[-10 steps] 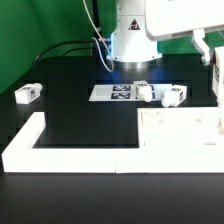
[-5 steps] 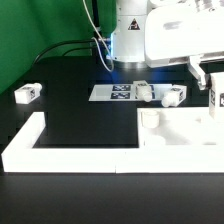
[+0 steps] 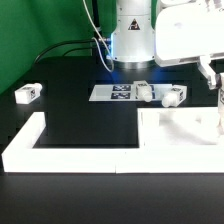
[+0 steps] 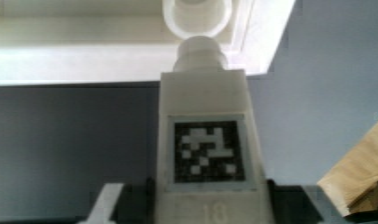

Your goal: Assemble one leg

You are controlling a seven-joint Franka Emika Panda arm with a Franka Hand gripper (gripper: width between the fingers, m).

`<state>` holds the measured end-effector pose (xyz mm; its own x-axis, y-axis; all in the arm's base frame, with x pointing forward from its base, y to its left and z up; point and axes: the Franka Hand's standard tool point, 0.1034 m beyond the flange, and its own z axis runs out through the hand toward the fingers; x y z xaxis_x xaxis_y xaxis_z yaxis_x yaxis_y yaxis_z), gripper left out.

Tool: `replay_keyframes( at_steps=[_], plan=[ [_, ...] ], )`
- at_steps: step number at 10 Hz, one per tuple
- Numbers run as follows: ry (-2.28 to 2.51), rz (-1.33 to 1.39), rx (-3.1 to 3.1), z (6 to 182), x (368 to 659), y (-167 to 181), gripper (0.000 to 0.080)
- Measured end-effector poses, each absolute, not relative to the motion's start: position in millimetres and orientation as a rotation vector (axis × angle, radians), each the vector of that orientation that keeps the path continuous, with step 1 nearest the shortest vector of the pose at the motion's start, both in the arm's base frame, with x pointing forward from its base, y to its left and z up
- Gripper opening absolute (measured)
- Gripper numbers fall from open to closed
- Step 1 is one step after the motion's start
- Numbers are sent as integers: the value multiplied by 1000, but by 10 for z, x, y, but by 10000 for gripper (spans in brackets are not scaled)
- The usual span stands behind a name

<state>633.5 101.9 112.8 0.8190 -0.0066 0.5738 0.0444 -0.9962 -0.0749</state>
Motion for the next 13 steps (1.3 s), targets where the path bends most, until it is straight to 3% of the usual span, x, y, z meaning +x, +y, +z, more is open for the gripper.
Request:
replay_keyframes(
  at_steps=[10, 13],
  plan=[
    [-50, -887, -2930, 833, 6235, 1071, 287],
    [-50, -947, -2915, 824, 6257, 1083, 287]
  ],
)
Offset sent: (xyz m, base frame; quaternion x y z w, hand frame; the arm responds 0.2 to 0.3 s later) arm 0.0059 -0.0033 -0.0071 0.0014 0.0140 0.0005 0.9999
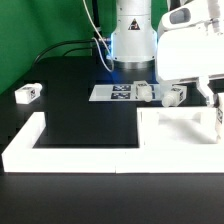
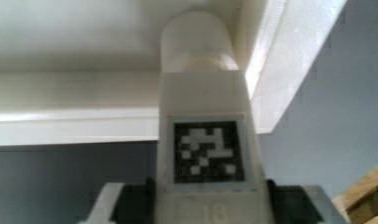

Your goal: Assemble one leg

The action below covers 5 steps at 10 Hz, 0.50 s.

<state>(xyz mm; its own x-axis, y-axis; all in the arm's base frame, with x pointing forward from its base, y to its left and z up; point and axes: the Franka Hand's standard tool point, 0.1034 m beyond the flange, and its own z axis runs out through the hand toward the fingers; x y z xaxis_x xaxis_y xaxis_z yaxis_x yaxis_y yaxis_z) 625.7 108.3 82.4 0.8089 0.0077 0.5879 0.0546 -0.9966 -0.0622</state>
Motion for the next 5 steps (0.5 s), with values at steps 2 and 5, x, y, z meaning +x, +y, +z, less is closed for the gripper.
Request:
replay_keyframes(
  at_steps=[2, 5],
  plan=[
    [-52, -933, -2919, 824, 6261, 1084, 287],
    [-26, -743, -2948, 777, 6237, 1168, 502]
  ],
)
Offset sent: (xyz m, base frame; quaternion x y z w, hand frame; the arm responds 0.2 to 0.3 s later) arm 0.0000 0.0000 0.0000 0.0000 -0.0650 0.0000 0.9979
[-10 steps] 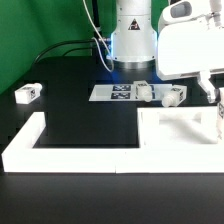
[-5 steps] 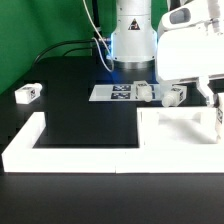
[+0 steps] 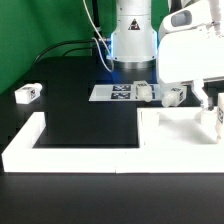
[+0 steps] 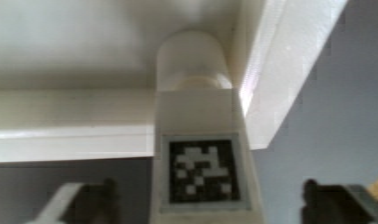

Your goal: Assemble one leg

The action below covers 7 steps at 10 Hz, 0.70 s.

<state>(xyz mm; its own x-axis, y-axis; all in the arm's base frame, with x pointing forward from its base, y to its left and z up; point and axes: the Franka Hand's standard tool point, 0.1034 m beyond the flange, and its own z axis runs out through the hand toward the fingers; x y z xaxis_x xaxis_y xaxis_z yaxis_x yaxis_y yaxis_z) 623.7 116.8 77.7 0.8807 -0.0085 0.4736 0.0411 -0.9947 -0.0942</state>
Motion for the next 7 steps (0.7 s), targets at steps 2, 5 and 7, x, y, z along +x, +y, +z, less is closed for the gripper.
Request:
replay_keyframes(
  at_steps=[2, 5, 7],
  plan=[
    [-24, -542, -2966, 829, 6352, 1239, 640],
    [-41, -206, -2994, 875, 6446, 1158, 648],
    [-25, 30, -2991, 843, 6396, 1080, 649]
  ],
)
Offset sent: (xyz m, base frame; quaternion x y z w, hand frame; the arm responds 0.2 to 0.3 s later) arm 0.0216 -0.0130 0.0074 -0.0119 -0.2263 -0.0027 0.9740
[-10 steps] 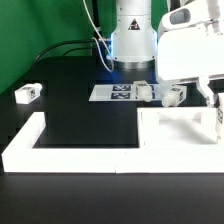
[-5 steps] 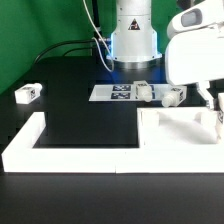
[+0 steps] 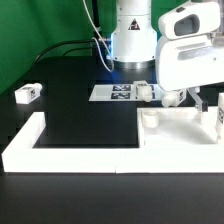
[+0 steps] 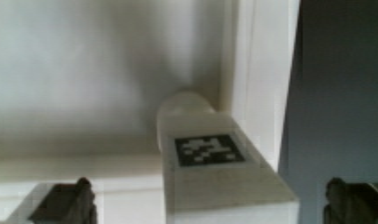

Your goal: Assemble one leg

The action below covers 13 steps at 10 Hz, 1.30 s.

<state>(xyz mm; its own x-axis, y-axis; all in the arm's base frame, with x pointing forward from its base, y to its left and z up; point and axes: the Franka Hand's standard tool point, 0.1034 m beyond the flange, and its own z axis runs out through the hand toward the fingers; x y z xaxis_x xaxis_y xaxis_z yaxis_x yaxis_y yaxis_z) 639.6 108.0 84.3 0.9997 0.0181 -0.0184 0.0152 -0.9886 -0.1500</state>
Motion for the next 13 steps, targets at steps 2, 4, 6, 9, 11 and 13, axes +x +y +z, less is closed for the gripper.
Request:
replay_keyframes(
  at_steps=[2, 4, 6, 9, 11, 13],
  plan=[
    [-7, 26, -2991, 832, 6390, 1101, 649],
    [77, 33, -2990, 831, 6390, 1103, 558],
    [308, 50, -2978, 828, 6391, 1086, 292],
    [711, 60, -2918, 814, 6387, 1082, 292],
    [1105, 70, -2779, 810, 6401, 1081, 291],
    [1556, 105, -2508, 806, 6403, 1062, 291]
  ],
)
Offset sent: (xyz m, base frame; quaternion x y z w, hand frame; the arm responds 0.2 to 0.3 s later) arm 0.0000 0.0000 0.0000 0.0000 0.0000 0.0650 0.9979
